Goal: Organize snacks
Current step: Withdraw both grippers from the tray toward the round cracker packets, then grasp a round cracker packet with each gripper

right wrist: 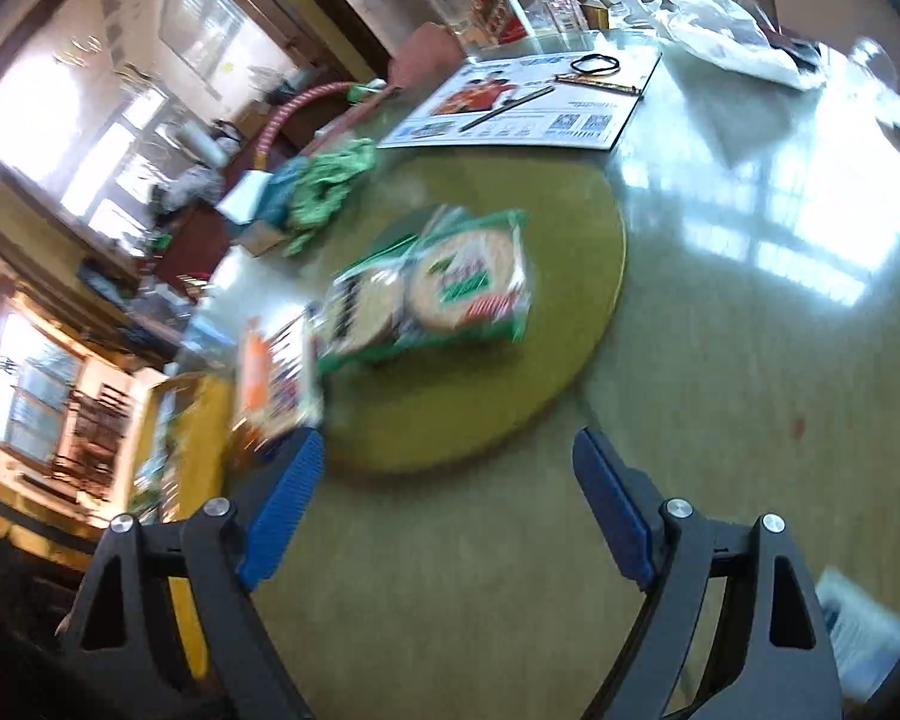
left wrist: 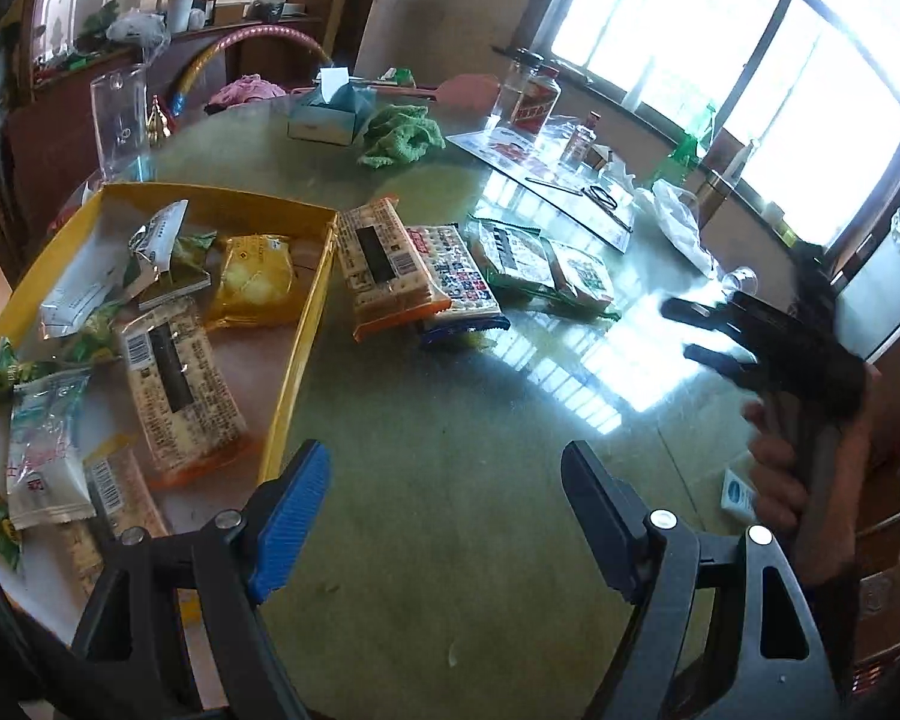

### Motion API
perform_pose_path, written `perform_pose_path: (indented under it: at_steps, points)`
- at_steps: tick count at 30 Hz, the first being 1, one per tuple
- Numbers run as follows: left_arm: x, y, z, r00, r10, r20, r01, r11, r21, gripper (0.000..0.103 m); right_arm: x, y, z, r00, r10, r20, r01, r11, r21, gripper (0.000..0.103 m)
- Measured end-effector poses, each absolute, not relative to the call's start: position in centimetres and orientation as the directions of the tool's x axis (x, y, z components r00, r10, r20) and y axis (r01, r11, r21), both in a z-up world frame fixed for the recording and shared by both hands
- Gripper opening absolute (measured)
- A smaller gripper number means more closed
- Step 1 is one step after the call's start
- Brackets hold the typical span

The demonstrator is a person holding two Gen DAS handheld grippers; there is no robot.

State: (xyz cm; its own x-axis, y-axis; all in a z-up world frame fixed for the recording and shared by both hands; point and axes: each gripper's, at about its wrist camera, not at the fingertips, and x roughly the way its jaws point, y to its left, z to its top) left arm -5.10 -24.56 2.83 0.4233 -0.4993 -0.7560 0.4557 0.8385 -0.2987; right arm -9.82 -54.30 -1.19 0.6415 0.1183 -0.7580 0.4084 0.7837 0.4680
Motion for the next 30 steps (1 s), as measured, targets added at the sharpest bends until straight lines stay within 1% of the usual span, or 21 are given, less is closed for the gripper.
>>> perform_pose_path:
  at_steps: [4, 6, 9, 11, 14, 17, 18, 19, 22, 26, 28, 30]
  points:
    - [-4.9, -24.9, 2.8, 0.423, -0.495, -0.759, 0.452, 0.841, -0.297, 0.079, -3.7, -55.9, -2.6, 0.576, 0.054, -0.816, 0.428, 0.830, 0.357, 0.085]
    - [-4.8, -25.3, 3.1, 0.428, -0.490, -0.760, 0.457, 0.842, -0.286, 0.079, -1.8, -56.5, -3.3, 0.551, 0.041, -0.834, 0.432, 0.841, 0.327, 0.085]
    - [-4.7, -25.6, 3.3, 0.432, -0.490, -0.757, 0.462, 0.841, -0.281, 0.079, -0.1, -57.6, -4.5, 0.538, 0.095, -0.837, 0.442, 0.814, 0.377, 0.085]
    - [-4.4, -25.9, 3.1, 0.424, -0.488, -0.763, 0.460, 0.842, -0.282, 0.079, 0.5, -57.4, -4.9, 0.524, 0.085, -0.848, 0.449, 0.818, 0.359, 0.086]
    - [-4.1, -26.5, 2.9, 0.423, -0.477, -0.770, 0.459, 0.846, -0.272, 0.079, 1.3, -56.4, -4.9, 0.507, 0.038, -0.861, 0.442, 0.846, 0.298, 0.086]
    - [-3.6, -27.6, 2.9, 0.410, -0.483, -0.774, 0.461, 0.842, -0.282, 0.079, 2.3, -55.0, -5.0, 0.466, -0.056, -0.883, 0.449, 0.875, 0.182, 0.087]
    - [-3.3, -28.2, 3.0, 0.403, -0.485, -0.776, 0.470, 0.837, -0.280, 0.079, 2.5, -54.6, -5.1, 0.457, -0.081, -0.886, 0.450, 0.880, 0.151, 0.086]
    - [-3.0, -28.8, 3.2, 0.402, -0.486, -0.776, 0.478, 0.834, -0.275, 0.079, 2.6, -54.2, -5.1, 0.434, -0.129, -0.892, 0.466, 0.879, 0.100, 0.081]
    - [-1.4, -31.2, 3.7, 0.391, -0.492, -0.778, 0.514, 0.818, -0.260, 0.079, 1.7, -54.2, -5.1, 0.431, -0.157, -0.889, 0.478, 0.875, 0.078, 0.077]
    - [1.8, -35.6, 3.3, 0.368, -0.470, -0.803, 0.547, 0.807, -0.222, 0.079, -3.1, -55.1, -5.0, 0.414, -0.143, -0.899, 0.500, 0.861, 0.094, 0.076]
    - [4.1, -38.2, 2.3, 0.337, -0.448, -0.828, 0.531, 0.816, -0.226, 0.079, -6.0, -55.8, -5.0, 0.408, -0.140, -0.902, 0.524, 0.845, 0.106, 0.076]
    - [5.9, -41.0, 1.6, 0.351, -0.410, -0.842, 0.539, 0.824, -0.176, 0.079, -7.8, -56.6, -5.0, 0.400, -0.149, -0.905, 0.556, 0.824, 0.110, 0.076]
